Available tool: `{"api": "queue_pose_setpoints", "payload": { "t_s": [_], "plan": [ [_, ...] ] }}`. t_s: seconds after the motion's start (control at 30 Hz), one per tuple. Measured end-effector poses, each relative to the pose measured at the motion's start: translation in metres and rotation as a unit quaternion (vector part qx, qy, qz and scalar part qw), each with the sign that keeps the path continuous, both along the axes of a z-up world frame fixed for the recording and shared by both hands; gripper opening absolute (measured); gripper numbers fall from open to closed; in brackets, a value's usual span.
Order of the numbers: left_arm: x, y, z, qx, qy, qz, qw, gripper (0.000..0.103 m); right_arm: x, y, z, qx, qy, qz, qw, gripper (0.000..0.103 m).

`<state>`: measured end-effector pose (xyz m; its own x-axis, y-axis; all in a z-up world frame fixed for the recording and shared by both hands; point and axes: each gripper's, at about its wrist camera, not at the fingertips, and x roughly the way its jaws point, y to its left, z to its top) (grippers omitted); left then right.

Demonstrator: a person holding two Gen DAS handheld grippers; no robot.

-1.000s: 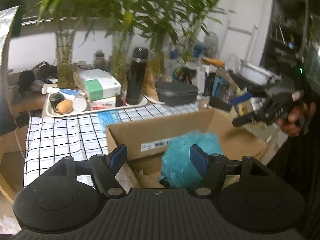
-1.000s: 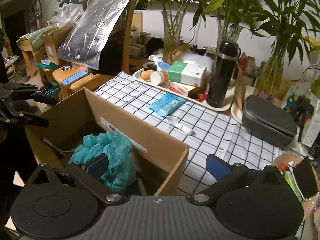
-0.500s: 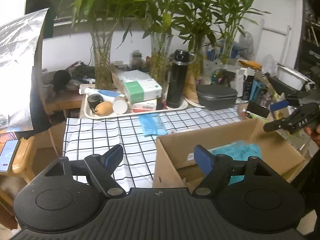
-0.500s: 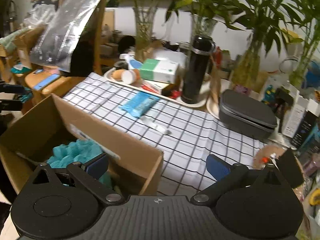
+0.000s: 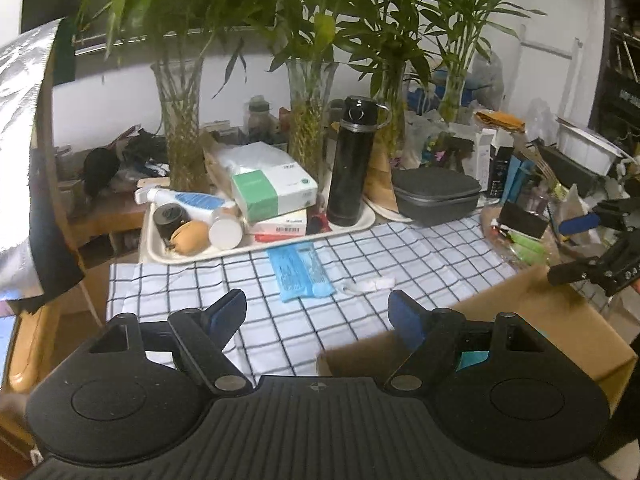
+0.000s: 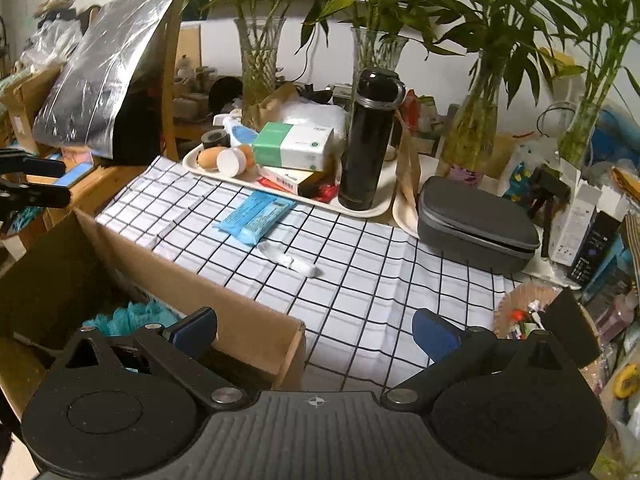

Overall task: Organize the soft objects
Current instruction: 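Move both tools back over the table toward the white strap, then close the right gripper on the white strap and lift it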

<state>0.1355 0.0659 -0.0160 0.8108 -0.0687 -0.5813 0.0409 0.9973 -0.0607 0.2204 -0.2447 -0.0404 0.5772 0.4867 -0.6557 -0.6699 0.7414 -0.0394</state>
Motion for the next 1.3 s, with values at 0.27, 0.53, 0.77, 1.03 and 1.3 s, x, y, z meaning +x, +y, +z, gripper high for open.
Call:
{"api": "queue_pose_setpoints", "payload": {
  "t_s": [0.27, 0.53, 0.77, 1.03, 1.3],
  "plan": [
    [0.043, 0.008, -0.027, 0.034, 0.004, -0.012, 0.9993, 0.078, 0.019, -0.001, -0.001, 0.028, 0.014, -0.028, 0.999, 0.103],
    [0.060, 0.025, -0.046, 0.006, 0.006, 0.000, 1.0000, 0.078, 0.046, 0.011, -0.014, 0.031, 0.011, -0.007, 0.999, 0.103],
    [0.073, 0.036, -0.054, -0.020, 0.019, 0.003, 0.9996, 0.078, 0.076, 0.029, -0.038, 0.013, 0.025, 0.032, 0.999, 0.103],
    [0.079, 0.038, -0.062, 0.003, 0.026, 0.008, 0.9996, 0.078, 0.121, 0.042, -0.055, 0.029, 0.038, 0.057, 0.997, 0.095],
    [0.085, 0.037, -0.064, 0.000, 0.032, 0.013, 0.9994, 0.078, 0.153, 0.068, -0.094, -0.001, 0.052, 0.100, 0.994, 0.089]
  ]
}}
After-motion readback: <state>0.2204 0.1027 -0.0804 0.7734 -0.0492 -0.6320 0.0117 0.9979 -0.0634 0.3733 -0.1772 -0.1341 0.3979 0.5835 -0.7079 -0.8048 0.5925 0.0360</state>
